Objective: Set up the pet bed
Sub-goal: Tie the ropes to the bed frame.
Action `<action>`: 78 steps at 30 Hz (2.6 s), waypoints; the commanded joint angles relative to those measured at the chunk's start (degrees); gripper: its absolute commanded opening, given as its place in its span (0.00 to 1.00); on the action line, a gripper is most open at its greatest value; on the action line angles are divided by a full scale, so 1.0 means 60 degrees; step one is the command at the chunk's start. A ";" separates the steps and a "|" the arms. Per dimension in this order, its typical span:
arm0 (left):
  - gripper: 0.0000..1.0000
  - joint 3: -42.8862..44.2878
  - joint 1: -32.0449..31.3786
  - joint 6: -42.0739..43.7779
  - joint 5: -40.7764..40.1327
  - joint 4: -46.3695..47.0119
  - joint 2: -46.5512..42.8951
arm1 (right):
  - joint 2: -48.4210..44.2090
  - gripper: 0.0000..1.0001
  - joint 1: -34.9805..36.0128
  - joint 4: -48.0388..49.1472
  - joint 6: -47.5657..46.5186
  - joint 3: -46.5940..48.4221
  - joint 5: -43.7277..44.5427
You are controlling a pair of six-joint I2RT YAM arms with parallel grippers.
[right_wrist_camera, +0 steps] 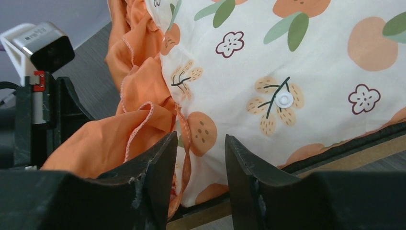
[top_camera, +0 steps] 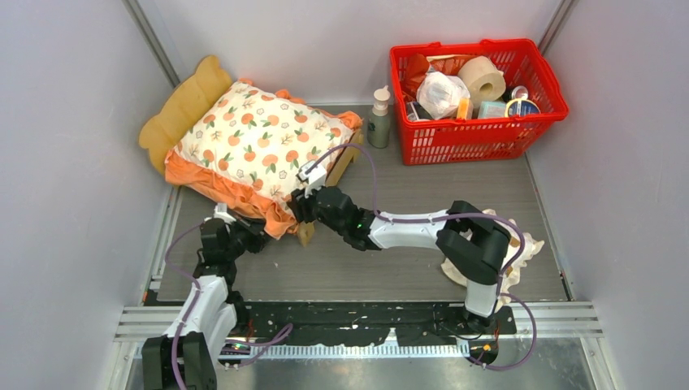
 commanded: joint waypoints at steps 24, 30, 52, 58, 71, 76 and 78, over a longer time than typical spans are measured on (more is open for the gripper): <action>0.00 0.0064 0.0018 -0.0082 -0.0247 0.0208 -0.0784 | -0.0283 0.42 0.0085 0.0690 0.0619 -0.0369 -0.0502; 0.00 0.0063 0.0018 -0.0024 -0.0322 0.0012 -0.0991 | -0.0131 0.42 0.0085 0.0473 0.0307 -0.0136 -0.0117; 0.00 0.0176 0.0018 0.0122 -0.0175 -0.2018 -0.1697 | -0.0899 0.05 0.0344 0.0996 0.0194 -0.0690 -0.0425; 0.00 0.0202 0.0018 0.0347 -0.0445 -0.2983 -0.1977 | -0.1362 0.05 0.1160 0.1053 0.0072 -0.1129 0.0879; 0.00 0.0637 0.0011 0.0731 -0.0698 -0.3646 -0.2190 | -0.1073 0.05 0.2975 0.2094 0.0260 -0.2062 0.4746; 0.00 0.0786 0.0022 0.0970 -0.0864 -0.3776 -0.2243 | -0.0701 0.05 0.3267 0.2278 0.0687 -0.2049 0.5178; 0.00 0.0842 0.0027 0.1060 -0.0984 -0.3873 -0.2270 | -0.0520 0.05 0.3277 0.2150 0.0873 -0.1944 0.5213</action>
